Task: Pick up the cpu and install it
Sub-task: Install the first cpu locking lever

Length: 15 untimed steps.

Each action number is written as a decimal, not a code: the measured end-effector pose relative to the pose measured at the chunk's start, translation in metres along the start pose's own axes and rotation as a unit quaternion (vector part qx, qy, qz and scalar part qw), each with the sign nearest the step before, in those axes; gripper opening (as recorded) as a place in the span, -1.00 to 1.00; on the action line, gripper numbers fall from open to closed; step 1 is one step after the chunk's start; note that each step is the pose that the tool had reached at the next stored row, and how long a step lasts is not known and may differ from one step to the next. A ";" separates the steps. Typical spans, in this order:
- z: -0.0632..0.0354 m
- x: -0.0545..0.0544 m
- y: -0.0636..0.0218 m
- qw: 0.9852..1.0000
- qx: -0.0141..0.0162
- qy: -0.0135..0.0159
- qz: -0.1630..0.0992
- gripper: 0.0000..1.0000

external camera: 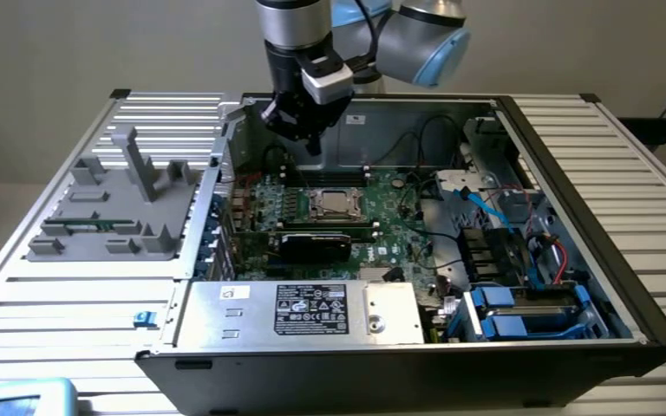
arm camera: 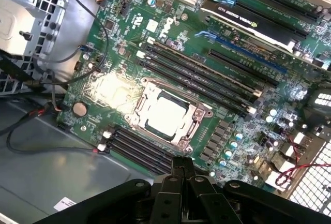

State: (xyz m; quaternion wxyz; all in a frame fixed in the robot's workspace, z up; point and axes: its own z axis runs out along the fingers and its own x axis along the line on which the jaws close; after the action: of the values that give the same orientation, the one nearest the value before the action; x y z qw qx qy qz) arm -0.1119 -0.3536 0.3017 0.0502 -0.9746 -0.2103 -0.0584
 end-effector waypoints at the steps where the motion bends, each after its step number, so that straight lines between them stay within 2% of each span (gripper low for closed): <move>1: 0.0000 0.000 0.0000 1.000 0.000 -0.002 0.006 -0.77; 7: 0.0000 0.000 0.0000 0.999 0.003 -0.015 0.035 -0.77; 13: 0.0000 0.000 0.0000 0.998 0.006 -0.028 0.063 -0.77; 14: 0.0000 0.000 0.0000 0.997 0.007 -0.030 0.065 -0.77; 15: 0.0000 0.000 0.0000 0.997 0.007 -0.030 0.065 -0.77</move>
State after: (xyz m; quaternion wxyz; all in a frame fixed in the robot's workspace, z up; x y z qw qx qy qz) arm -0.1120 -0.3536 0.3017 0.0542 -0.9872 -0.1479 -0.0244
